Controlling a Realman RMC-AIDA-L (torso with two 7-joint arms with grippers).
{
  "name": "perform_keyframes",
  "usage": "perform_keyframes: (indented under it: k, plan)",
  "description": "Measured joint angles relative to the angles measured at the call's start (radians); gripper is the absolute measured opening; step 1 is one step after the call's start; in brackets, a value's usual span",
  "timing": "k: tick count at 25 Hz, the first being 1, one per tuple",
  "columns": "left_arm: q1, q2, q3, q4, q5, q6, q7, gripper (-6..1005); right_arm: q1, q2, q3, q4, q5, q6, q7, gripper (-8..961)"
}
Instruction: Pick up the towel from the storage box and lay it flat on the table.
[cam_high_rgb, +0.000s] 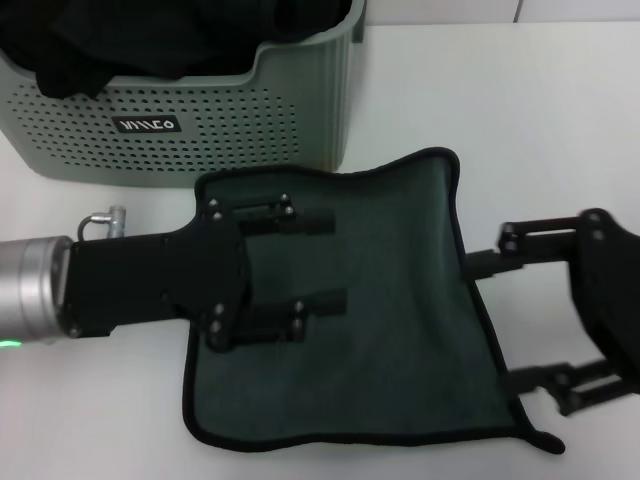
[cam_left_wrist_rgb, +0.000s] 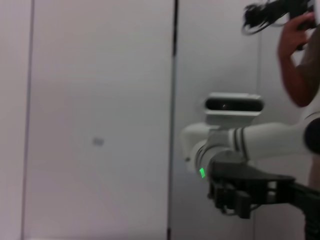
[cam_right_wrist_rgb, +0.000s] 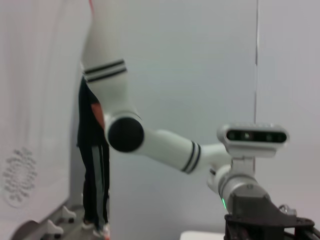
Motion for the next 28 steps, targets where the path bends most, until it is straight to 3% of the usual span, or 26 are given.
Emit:
perform_keyframes:
  k: [9, 28]
  plan:
    - [0.007, -0.002, -0.009, -0.01, -0.04, 0.097, 0.041, 680, -0.001, -0.001, 0.098, 0.096, 0.006, -0.119, -0.047, 737]
    - [0.009, -0.001, -0.011, -0.02, -0.057, 0.134, 0.046, 675, -0.007, 0.0, 0.103, 0.132, 0.029, -0.136, -0.054, 737]
